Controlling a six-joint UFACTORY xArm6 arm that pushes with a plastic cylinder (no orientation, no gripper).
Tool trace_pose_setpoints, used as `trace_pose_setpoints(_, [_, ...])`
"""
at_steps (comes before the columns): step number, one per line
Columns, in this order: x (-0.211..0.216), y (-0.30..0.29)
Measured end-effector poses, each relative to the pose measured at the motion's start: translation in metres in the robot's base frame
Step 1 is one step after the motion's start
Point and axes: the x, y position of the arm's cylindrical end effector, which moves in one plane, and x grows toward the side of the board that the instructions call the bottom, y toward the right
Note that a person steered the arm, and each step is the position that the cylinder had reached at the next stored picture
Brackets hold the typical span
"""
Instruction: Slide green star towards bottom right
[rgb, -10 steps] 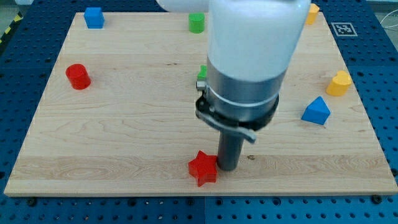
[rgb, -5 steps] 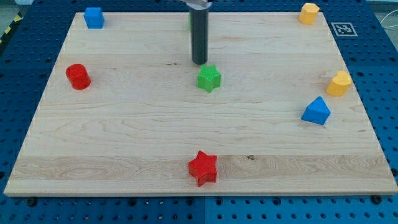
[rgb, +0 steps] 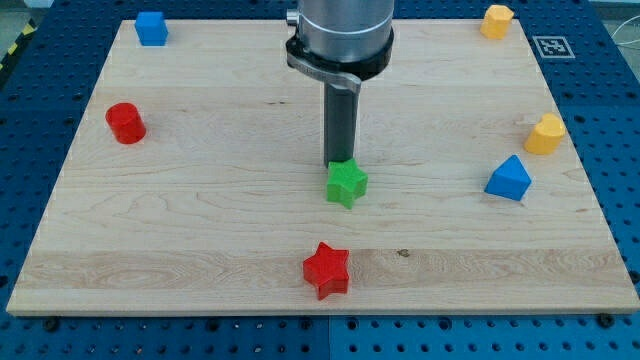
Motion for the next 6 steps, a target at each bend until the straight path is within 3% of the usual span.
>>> trace_pose_setpoints(3, [0.036,-0.045])
trace_pose_setpoints(6, [0.048,0.077])
